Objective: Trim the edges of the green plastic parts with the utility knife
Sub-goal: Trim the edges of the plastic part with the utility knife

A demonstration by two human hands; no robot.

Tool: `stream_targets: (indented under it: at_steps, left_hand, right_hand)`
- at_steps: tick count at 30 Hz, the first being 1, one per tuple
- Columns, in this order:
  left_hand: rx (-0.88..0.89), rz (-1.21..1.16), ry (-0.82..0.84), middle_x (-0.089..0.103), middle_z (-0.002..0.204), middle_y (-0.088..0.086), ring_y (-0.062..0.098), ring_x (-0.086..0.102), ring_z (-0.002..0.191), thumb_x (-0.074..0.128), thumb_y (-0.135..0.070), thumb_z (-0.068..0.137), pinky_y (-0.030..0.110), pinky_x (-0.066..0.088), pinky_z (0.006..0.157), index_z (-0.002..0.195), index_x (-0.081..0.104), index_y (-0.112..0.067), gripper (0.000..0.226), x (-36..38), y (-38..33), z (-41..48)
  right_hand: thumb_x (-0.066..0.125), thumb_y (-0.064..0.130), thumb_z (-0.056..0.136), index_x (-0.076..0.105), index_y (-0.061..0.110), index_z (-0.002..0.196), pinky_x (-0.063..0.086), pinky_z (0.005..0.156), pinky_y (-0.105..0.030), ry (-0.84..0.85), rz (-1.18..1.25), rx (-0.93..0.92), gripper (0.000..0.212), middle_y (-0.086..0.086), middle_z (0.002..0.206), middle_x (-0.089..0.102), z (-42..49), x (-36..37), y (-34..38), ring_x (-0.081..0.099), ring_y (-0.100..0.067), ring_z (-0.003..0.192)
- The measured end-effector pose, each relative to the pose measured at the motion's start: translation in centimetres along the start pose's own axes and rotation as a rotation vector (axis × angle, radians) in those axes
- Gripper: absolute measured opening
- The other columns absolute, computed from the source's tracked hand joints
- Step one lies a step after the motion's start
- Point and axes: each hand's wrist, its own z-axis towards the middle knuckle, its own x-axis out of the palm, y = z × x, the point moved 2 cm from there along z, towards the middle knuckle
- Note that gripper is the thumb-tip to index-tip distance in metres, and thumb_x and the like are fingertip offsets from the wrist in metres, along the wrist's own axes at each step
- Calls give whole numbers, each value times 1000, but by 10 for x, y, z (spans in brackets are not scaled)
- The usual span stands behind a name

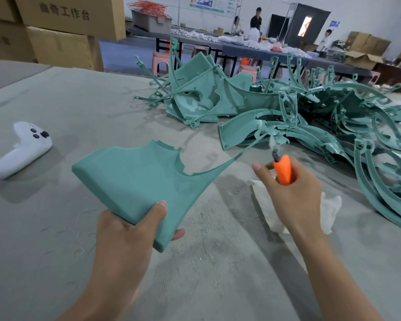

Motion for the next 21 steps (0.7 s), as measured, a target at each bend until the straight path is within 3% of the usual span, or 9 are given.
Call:
stream_targets:
  at_steps: [3,7,10,12,14,17,21]
  left_hand:
    - [-4,9,42,75,82,-1,24,72,61,68,-18,67,50,58,54,77,76,-27,16,3,0,-2]
    - [-10,20,116,75,83,0,24,72,64,68,-18,66,44,59,53,81,77,-27,20,7,0,-6]
    - [-21,11,147,76,86,0,27,72,63,69,-17,66,45,58,53,84,77,-26,21,7,1,-8]
    - [-30,-1,164,76,88,1,27,72,63,69,-17,67,48,58,54,85,77,-25,22,7,2,-8]
    - [-43,-10,188,75,90,2,27,72,65,68,-16,68,49,57,55,87,77,-25,23,7,2,-9]
    - [-60,-36,197,75,91,3,27,72,68,68,-16,67,48,57,56,86,77,-24,23,7,4,-8]
    - [-82,-65,204,75,93,4,29,72,67,68,-15,67,48,57,57,88,77,-24,24,6,5,-6]
  right_hand:
    - [75,35,86,64,33,70,32,45,-13,-21,148,98,20,12,46,49,5,-2,-4,38,-5,41]
    - [78,50,75,68,29,72,29,42,-11,-17,272,135,24,15,42,41,5,-5,-4,33,-4,39]
    - [78,57,67,67,22,72,31,45,-16,-33,289,193,37,12,45,42,7,-8,-4,33,-6,42]
    - [78,50,76,62,9,71,34,52,-33,-48,347,253,45,4,51,40,8,-10,-7,34,-20,51]
    - [73,43,87,48,-5,71,29,58,-40,-59,425,289,56,-1,56,34,8,-12,-8,28,-28,59]
    - [69,39,91,46,5,67,24,56,-39,-60,456,304,48,-1,58,32,7,-13,-2,26,-28,61]
    - [76,39,85,60,15,70,30,57,-39,5,438,315,32,-5,59,36,2,-6,5,30,-24,58]
